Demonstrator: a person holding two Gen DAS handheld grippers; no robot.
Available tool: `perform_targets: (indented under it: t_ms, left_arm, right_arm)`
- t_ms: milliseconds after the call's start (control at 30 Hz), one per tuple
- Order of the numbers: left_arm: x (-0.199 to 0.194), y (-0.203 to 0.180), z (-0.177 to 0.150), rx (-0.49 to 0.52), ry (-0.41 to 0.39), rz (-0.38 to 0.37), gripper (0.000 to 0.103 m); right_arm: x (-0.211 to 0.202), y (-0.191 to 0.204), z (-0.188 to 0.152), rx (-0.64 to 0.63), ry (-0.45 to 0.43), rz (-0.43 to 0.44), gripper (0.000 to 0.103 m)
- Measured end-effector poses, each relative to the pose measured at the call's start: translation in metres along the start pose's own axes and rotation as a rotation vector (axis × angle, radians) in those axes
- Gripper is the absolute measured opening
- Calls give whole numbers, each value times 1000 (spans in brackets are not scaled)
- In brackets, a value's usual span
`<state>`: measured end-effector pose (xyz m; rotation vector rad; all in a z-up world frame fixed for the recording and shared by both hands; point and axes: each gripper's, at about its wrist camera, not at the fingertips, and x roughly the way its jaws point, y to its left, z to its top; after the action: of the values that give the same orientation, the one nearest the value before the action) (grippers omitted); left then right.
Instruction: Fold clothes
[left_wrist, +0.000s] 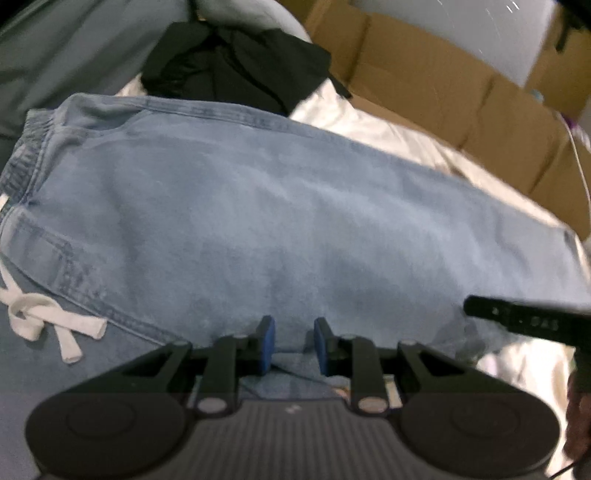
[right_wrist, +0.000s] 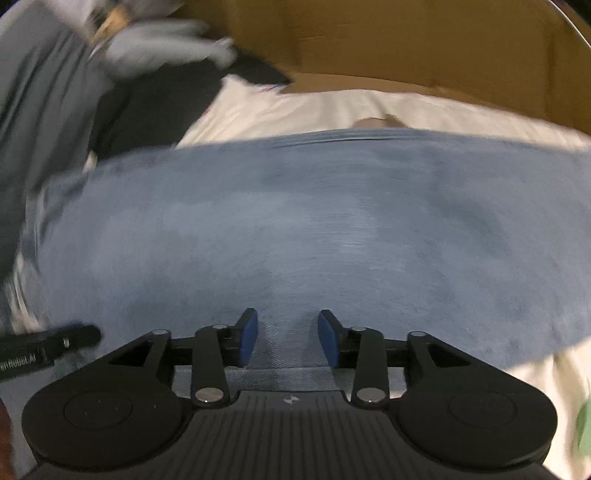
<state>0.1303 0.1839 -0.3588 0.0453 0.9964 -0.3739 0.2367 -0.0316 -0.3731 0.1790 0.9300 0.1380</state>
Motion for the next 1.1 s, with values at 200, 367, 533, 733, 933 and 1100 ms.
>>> perform_targets:
  t_ms: [200,367,533,733,933,1100]
  left_arm:
    - [14,-7,-2,73,28,30,24]
    - [19,-6,1,87,45,27,24]
    - [19,-7,1,90,48,29,24]
    - [20,-5,1,89,48,18,24]
    - [20,-4,3,78,52,10,24]
    - [20,-5,3,90,51,10,24]
  right_arm:
    - [-3,-9,-10,-94,12,-81,44]
    - [-14,-49,-16,-76,17,-151,44]
    - [-17,-80,-15,-79,13,-208,44]
    - [-23,-125,-12,-76,2,-276,44]
    - [-27,-178,-6,-53,-7,-314,54]
    - [-31,-218,0,-17,-3,-350,62]
